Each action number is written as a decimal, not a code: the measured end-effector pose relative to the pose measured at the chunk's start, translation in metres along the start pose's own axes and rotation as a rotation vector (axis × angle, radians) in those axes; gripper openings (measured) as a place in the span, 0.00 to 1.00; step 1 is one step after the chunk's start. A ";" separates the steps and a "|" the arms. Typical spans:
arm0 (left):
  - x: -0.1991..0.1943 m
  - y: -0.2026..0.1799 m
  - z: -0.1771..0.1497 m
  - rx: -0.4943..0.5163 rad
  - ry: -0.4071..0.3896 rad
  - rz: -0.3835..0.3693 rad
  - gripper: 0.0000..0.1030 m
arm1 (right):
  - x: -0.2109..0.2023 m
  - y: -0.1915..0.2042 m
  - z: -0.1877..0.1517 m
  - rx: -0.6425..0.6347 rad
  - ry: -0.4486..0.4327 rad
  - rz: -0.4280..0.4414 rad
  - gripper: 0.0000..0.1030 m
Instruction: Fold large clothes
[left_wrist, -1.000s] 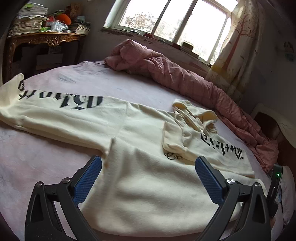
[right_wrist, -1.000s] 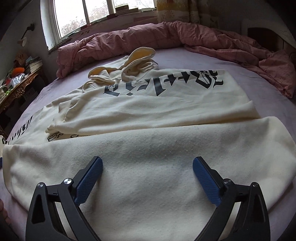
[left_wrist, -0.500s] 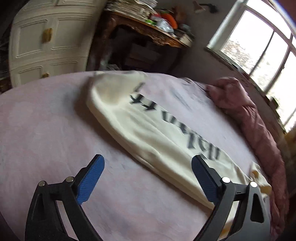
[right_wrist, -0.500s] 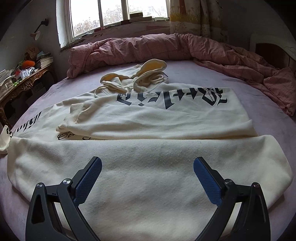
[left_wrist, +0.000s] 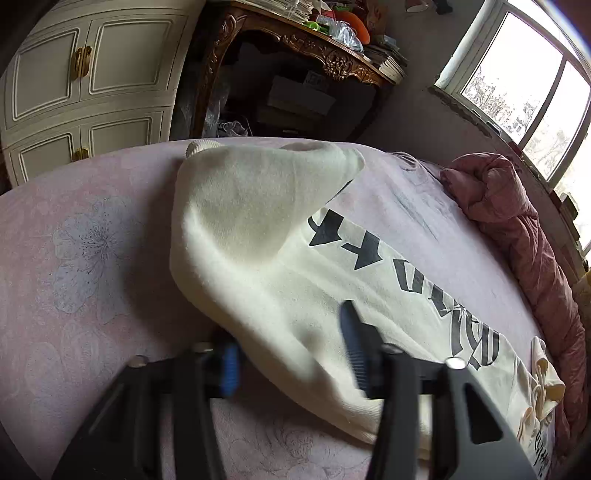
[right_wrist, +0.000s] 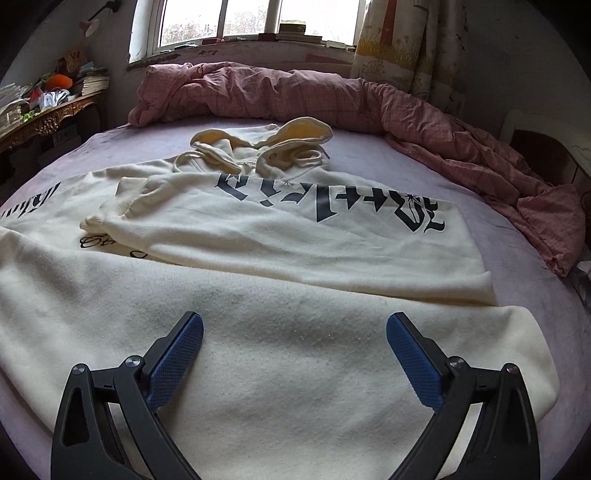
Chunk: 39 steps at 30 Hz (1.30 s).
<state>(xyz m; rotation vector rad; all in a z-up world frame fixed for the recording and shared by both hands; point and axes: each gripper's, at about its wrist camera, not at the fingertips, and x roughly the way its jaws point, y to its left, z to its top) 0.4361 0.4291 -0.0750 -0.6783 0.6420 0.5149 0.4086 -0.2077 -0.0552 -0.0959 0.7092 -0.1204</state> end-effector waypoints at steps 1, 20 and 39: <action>-0.002 0.000 0.001 0.002 -0.005 -0.023 0.04 | 0.001 -0.002 0.000 0.008 0.003 0.009 0.98; -0.153 -0.331 -0.095 0.552 -0.120 -0.483 0.04 | 0.030 -0.058 0.001 0.264 0.084 0.044 0.98; -0.125 -0.416 -0.280 0.865 0.144 -0.645 0.57 | 0.035 -0.103 -0.004 0.445 0.086 -0.026 0.98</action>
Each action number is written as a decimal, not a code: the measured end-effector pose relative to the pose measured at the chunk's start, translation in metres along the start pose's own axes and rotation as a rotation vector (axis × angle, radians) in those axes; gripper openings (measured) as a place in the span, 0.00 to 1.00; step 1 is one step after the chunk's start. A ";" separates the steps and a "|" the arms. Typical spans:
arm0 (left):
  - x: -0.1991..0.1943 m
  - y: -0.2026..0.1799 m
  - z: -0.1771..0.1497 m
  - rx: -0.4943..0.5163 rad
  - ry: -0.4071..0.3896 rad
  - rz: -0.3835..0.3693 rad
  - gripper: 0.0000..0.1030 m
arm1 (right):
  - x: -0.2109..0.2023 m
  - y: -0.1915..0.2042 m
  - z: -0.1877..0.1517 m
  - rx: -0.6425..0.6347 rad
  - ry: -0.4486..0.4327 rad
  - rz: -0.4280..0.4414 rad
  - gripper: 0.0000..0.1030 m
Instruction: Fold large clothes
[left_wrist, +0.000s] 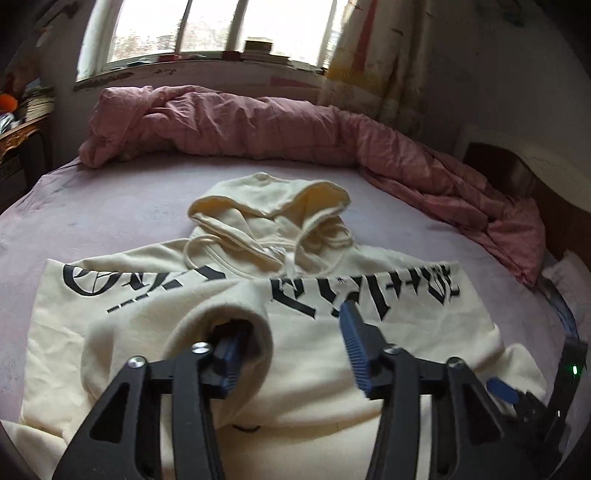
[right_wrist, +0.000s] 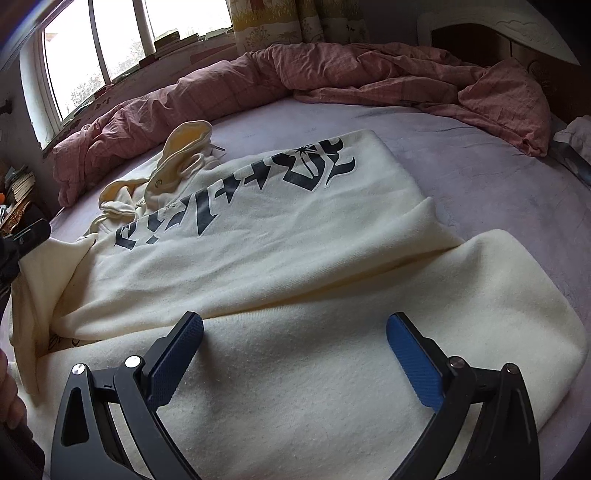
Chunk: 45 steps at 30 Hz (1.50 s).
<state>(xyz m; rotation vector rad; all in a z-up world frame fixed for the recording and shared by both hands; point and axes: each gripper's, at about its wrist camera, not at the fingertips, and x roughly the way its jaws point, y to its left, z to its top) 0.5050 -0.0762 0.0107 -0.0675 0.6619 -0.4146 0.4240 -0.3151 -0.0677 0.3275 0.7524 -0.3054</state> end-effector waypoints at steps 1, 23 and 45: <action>-0.006 -0.006 -0.008 0.038 0.014 -0.009 0.67 | 0.001 -0.001 0.000 0.003 0.003 0.002 0.98; -0.111 0.192 -0.078 -0.394 -0.092 0.284 0.63 | -0.071 0.074 -0.013 -0.311 -0.125 0.169 0.98; -0.139 0.228 -0.079 -0.535 -0.175 0.110 0.59 | -0.051 0.297 -0.100 -0.854 -0.015 0.106 0.73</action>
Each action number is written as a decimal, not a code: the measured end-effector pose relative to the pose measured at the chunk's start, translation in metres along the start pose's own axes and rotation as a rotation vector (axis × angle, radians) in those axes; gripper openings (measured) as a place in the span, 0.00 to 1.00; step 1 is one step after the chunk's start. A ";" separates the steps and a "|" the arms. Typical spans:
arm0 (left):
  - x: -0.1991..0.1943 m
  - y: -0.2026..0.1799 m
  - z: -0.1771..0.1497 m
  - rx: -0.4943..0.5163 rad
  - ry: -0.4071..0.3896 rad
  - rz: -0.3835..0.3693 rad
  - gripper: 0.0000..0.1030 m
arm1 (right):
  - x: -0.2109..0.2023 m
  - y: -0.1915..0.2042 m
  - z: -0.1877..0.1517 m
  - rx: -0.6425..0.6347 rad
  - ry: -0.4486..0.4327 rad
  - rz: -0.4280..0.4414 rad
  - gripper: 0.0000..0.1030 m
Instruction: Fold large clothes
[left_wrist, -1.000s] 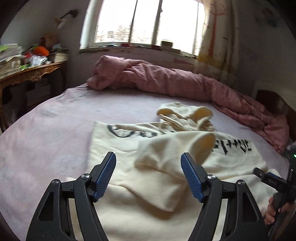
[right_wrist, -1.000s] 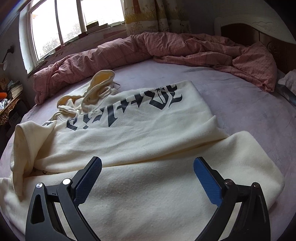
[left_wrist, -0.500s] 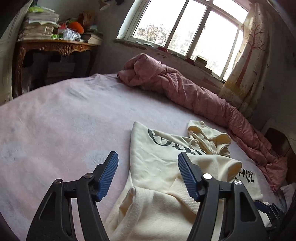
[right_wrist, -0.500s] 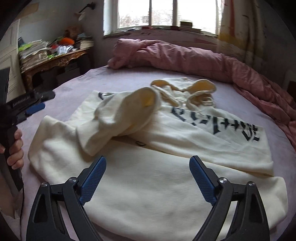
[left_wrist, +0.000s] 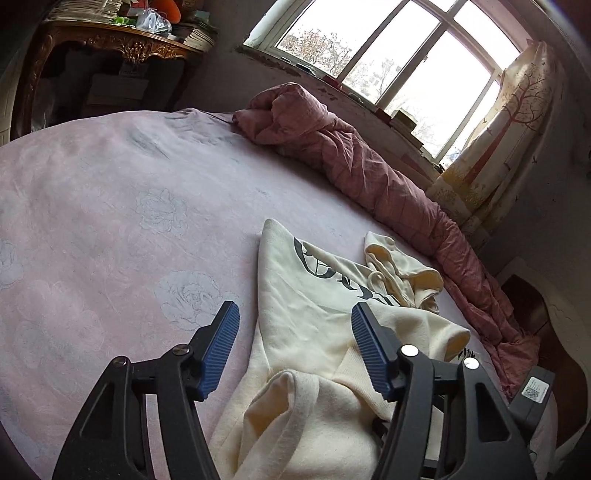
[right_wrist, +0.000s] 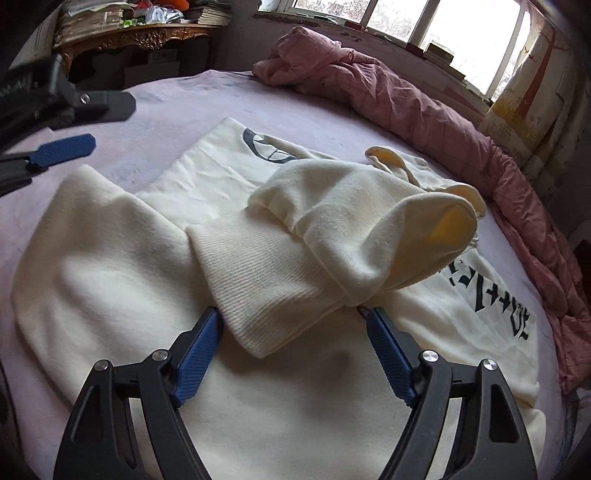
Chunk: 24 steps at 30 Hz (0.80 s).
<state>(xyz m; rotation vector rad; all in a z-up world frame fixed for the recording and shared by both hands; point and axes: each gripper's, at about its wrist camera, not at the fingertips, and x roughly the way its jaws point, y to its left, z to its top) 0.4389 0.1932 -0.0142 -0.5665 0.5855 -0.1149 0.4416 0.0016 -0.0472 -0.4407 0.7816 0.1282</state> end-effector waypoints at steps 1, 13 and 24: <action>-0.001 -0.002 0.000 0.009 -0.004 0.008 0.59 | 0.000 -0.002 0.001 0.005 -0.011 -0.020 0.58; -0.018 -0.034 -0.006 0.140 -0.084 -0.087 0.56 | -0.071 -0.141 0.025 0.321 -0.191 -0.162 0.16; 0.013 -0.047 -0.023 0.227 -0.009 0.011 0.56 | -0.027 -0.255 -0.016 0.493 -0.039 -0.242 0.16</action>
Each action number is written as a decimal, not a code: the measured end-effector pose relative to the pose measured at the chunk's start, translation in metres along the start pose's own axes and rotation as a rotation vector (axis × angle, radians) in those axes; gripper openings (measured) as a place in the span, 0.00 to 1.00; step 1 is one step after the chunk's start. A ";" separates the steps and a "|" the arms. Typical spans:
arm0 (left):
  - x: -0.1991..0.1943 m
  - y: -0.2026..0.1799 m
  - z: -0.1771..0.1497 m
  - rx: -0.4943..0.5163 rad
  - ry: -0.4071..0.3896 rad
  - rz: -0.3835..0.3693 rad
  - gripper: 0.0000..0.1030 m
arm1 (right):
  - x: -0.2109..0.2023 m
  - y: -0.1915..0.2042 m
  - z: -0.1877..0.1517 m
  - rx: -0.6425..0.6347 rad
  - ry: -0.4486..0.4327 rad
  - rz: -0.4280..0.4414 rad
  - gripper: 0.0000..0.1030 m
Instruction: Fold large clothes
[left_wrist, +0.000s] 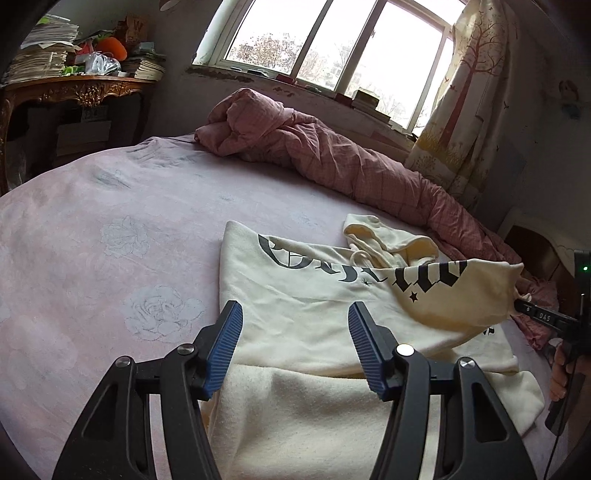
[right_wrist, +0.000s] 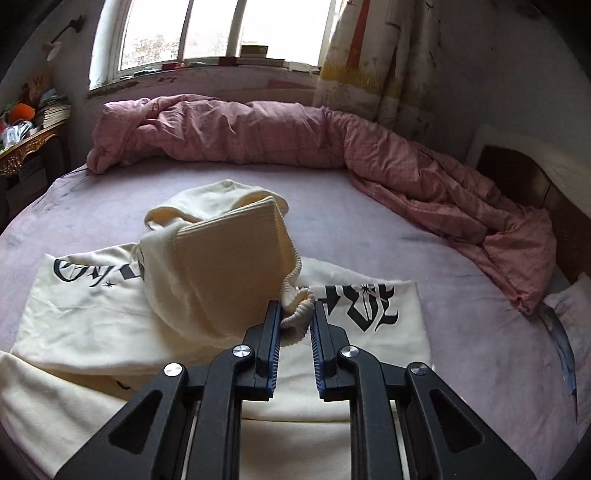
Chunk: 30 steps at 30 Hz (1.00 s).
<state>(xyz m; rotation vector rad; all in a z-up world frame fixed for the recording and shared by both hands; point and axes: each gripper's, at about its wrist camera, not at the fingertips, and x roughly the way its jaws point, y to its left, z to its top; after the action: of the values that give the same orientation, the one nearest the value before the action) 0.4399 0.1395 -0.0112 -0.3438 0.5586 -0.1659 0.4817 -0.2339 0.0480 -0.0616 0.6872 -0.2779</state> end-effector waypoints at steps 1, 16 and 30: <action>0.001 -0.001 0.000 0.006 0.002 0.007 0.56 | 0.012 -0.003 -0.004 0.027 0.025 0.000 0.16; 0.016 -0.016 -0.004 0.074 0.012 0.062 0.56 | 0.081 -0.099 -0.033 0.265 0.081 0.117 0.49; 0.046 -0.014 -0.021 0.127 0.108 0.116 0.56 | 0.128 -0.063 -0.037 0.144 0.210 0.113 0.27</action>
<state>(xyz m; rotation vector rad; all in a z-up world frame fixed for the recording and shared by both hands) 0.4665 0.1095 -0.0452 -0.1794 0.6694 -0.1081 0.5374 -0.3281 -0.0502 0.1455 0.8738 -0.2265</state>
